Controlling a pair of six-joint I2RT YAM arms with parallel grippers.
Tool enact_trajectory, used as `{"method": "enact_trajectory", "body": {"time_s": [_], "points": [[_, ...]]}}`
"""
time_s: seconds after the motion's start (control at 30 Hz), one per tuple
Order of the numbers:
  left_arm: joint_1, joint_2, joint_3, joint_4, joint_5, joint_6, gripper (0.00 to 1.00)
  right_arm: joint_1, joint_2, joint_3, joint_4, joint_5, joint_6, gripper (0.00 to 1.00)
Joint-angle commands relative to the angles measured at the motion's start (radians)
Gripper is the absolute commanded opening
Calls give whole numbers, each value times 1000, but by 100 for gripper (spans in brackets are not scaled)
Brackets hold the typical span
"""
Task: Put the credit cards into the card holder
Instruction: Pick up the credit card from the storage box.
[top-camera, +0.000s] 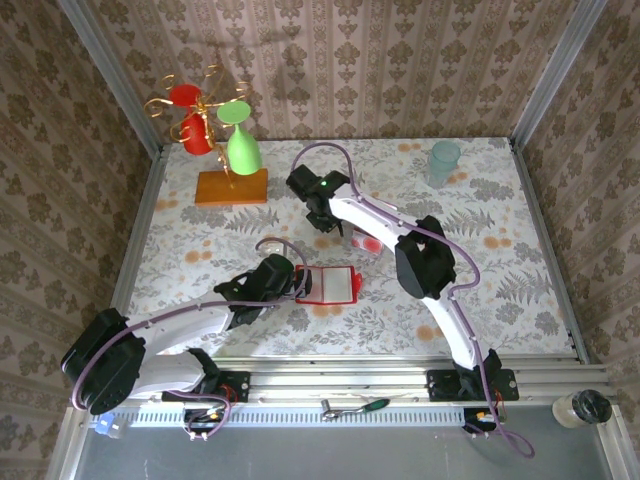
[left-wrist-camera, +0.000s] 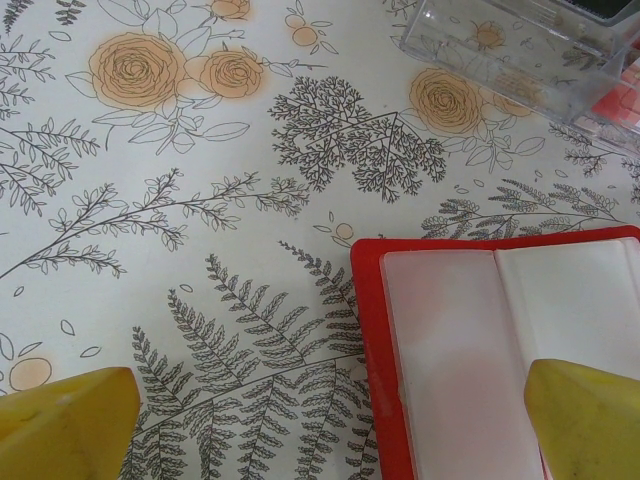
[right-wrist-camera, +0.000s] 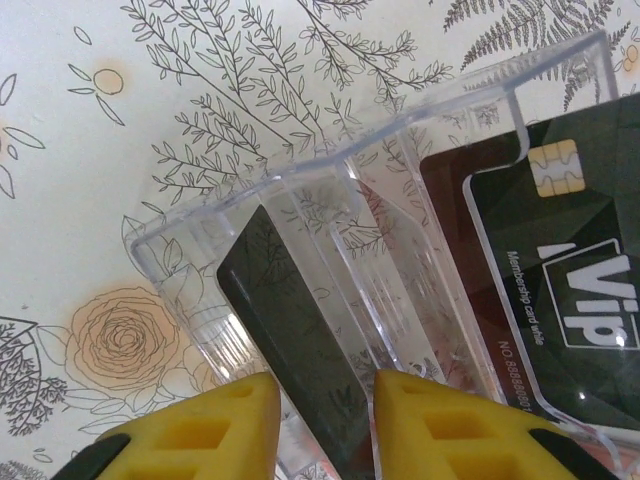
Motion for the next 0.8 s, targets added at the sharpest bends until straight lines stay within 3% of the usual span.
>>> {"method": "enact_trajectory", "body": {"time_s": [0.0, 0.4, 0.77], "points": [[-2, -22, -15, -13, -24, -19, 100, 1, 33, 50, -57, 42, -33, 30], [-3, -36, -23, -13, -30, -20, 100, 1, 37, 57, -61, 31, -62, 9], [0, -30, -15, -15, -29, -15, 100, 20, -84, -21, 61, 18, -193, 3]]}}
